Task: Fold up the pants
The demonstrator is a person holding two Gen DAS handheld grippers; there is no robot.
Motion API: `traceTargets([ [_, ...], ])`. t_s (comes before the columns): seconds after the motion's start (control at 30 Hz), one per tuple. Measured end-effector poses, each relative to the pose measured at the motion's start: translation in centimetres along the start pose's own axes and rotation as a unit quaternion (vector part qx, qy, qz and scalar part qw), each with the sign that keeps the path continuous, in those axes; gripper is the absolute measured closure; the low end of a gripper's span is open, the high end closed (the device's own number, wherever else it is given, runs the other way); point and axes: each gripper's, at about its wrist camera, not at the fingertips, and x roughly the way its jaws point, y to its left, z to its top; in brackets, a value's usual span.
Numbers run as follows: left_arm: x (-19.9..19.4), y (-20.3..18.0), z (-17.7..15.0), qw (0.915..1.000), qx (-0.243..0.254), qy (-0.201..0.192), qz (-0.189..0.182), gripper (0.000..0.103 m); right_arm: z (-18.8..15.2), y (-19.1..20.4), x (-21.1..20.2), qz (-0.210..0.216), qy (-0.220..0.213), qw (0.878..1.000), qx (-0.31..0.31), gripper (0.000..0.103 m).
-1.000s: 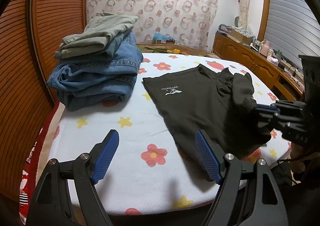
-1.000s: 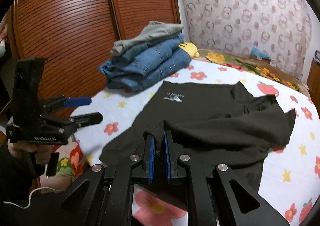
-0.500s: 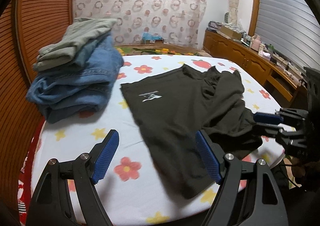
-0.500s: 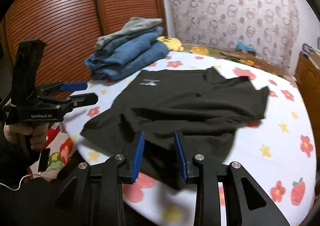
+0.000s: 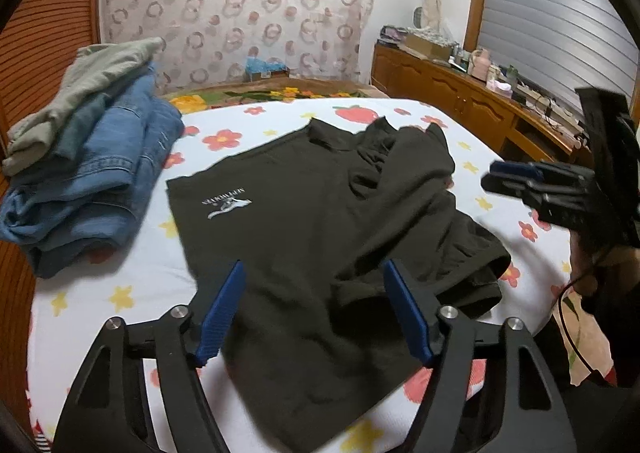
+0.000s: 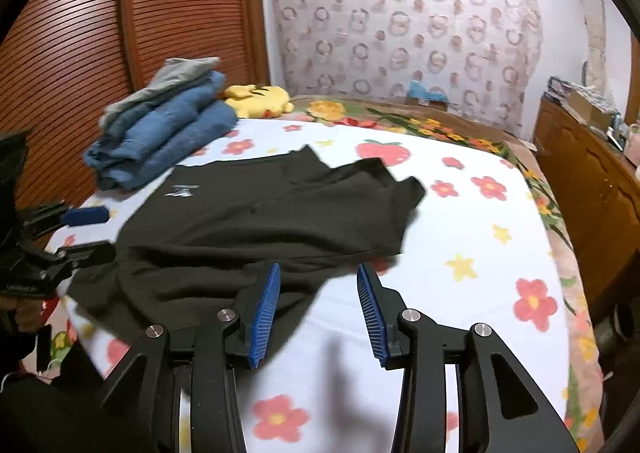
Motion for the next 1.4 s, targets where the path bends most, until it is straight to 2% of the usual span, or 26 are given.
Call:
traceTargets([
  [0.13, 1.0, -0.4, -0.2, 0.9999, 0.003, 0.015, -0.007, 0.043, 1.1, -0.9, 1.1, -0.010, 0.013, 1.000, 0.006, 0.061],
  [0.47, 2.4, -1.0, -0.9, 0.9992, 0.009, 0.038, -0.007, 0.049, 3.5, -1.8, 5.7, -0.009, 0.059, 0.998, 0.019, 0.061],
  [0.6, 2.4, -1.1, -1.2, 0.9990, 0.007, 0.040, -0.015, 0.057, 3.6, -2.6, 6.1, -0.001, 0.065, 0.998, 0.028, 0.061],
  [0.7, 2.3, -1.3, -1.2, 0.9989, 0.009, 0.041, -0.021, 0.066, 3.6, -3.3, 6.5, 0.013, 0.072, 0.997, 0.029, 0.071],
  [0.8, 2.3, -1.7, -1.3, 0.9987, 0.015, 0.041, -0.025, 0.073, 3.5, -3.6, 6.6, 0.024, 0.080, 0.996, 0.026, 0.088],
  [0.87, 2.1, -1.8, -1.3, 0.9986, 0.015, 0.041, -0.031, 0.078, 3.6, -3.7, 6.4, 0.036, 0.077, 0.996, 0.028, 0.096],
  [0.93, 2.0, -2.0, -1.4, 0.9984, 0.017, 0.040, -0.035, 0.088, 3.7, -3.7, 5.8, 0.041, 0.067, 0.997, 0.023, 0.097],
  [1.03, 1.2, -2.2, -1.3, 0.9983, 0.016, 0.031, -0.046, 0.094, 4.1, -3.5, 4.9, 0.039, 0.047, 0.998, 0.016, 0.098],
  [1.23, -1.7, -2.9, -0.8, 0.9981, 0.021, 0.004, -0.058, 0.097, 6.0, -2.7, 2.1, 0.044, -0.005, 0.999, 0.002, 0.098],
  [1.4, -4.3, -2.4, -0.4, 0.9973, 0.016, -0.023, -0.068, 0.097, 7.4, -1.2, 1.5, 0.051, -0.027, 0.998, -0.015, 0.098],
])
